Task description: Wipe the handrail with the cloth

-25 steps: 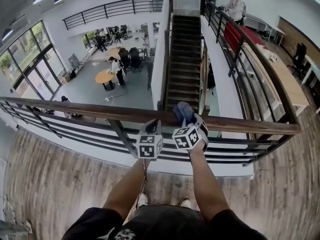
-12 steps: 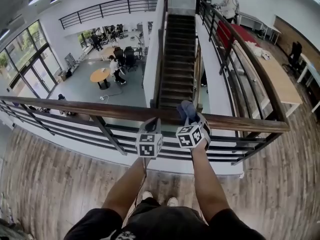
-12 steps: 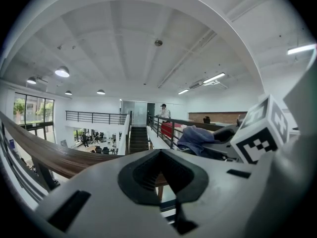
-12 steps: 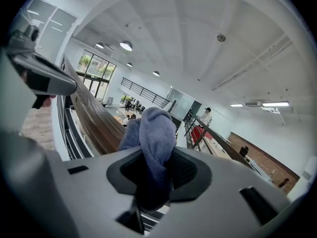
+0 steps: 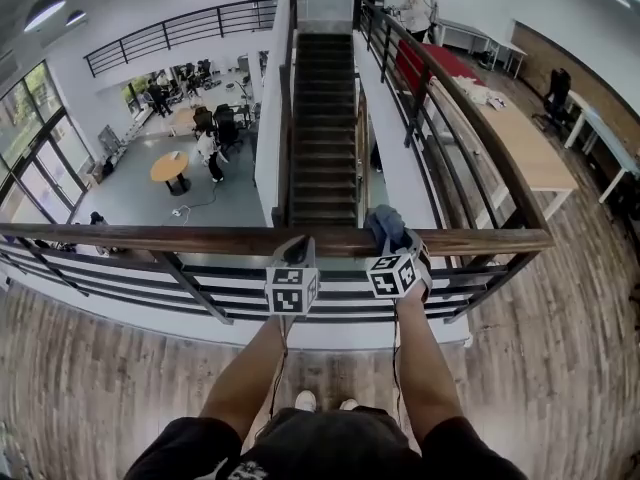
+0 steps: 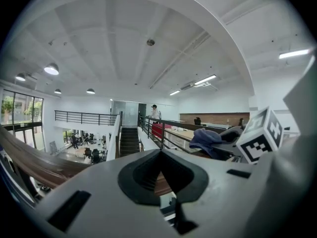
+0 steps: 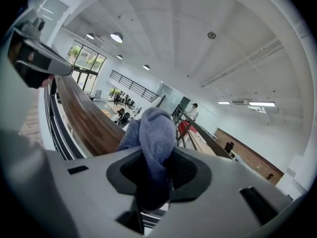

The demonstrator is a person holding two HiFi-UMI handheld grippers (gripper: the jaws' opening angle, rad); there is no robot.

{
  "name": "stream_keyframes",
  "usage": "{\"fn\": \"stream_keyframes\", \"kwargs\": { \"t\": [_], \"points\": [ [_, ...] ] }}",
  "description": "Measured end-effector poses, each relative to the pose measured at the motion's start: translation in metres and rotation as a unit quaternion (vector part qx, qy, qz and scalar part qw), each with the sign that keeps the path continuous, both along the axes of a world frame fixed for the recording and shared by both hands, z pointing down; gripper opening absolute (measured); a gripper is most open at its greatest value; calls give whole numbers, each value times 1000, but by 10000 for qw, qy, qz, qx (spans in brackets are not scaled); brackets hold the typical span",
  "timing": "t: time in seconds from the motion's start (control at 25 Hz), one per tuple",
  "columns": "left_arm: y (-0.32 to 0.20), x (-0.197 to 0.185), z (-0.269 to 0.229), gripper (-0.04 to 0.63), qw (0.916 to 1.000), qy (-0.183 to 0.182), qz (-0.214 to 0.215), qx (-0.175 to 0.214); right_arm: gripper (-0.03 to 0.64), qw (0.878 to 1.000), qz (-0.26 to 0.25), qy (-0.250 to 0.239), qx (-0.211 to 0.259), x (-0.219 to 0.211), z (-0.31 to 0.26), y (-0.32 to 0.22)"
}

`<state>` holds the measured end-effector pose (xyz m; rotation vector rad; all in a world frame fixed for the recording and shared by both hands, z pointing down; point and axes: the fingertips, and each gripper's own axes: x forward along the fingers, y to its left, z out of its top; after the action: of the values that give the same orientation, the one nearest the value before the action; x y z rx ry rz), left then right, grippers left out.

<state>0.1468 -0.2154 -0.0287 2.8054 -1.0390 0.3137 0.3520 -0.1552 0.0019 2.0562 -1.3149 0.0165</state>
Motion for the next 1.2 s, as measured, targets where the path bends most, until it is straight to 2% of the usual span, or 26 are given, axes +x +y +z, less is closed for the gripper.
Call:
{"fn": "stream_keyframes", "kwargs": {
  "t": [0.16, 0.44, 0.68, 0.8, 0.92, 1.2],
  "points": [
    [30, 52, 0, 3, 9998, 25, 182, -88, 108, 9998, 209, 22, -23, 55, 0, 38],
    [83, 170, 5, 3, 9992, 145, 318, -185, 107, 9994, 352, -33, -43, 161, 6, 89],
    [134, 248, -3, 3, 9981, 193, 567, -108, 107, 9975, 659, 152, -200, 257, 3, 148],
    [151, 278, -2, 3, 9973, 125, 723, -83, 107, 9961, 823, 217, -221, 297, 0, 170],
    [167, 298, 2, 3, 9967, 215, 732, -289, 107, 9948, 960, 230, -255, 330, 0, 188],
    [188, 320, 7, 3, 9955, 133, 915, -198, 106, 9894, 1316, 401, -474, 396, -1, 225]
  ]
}}
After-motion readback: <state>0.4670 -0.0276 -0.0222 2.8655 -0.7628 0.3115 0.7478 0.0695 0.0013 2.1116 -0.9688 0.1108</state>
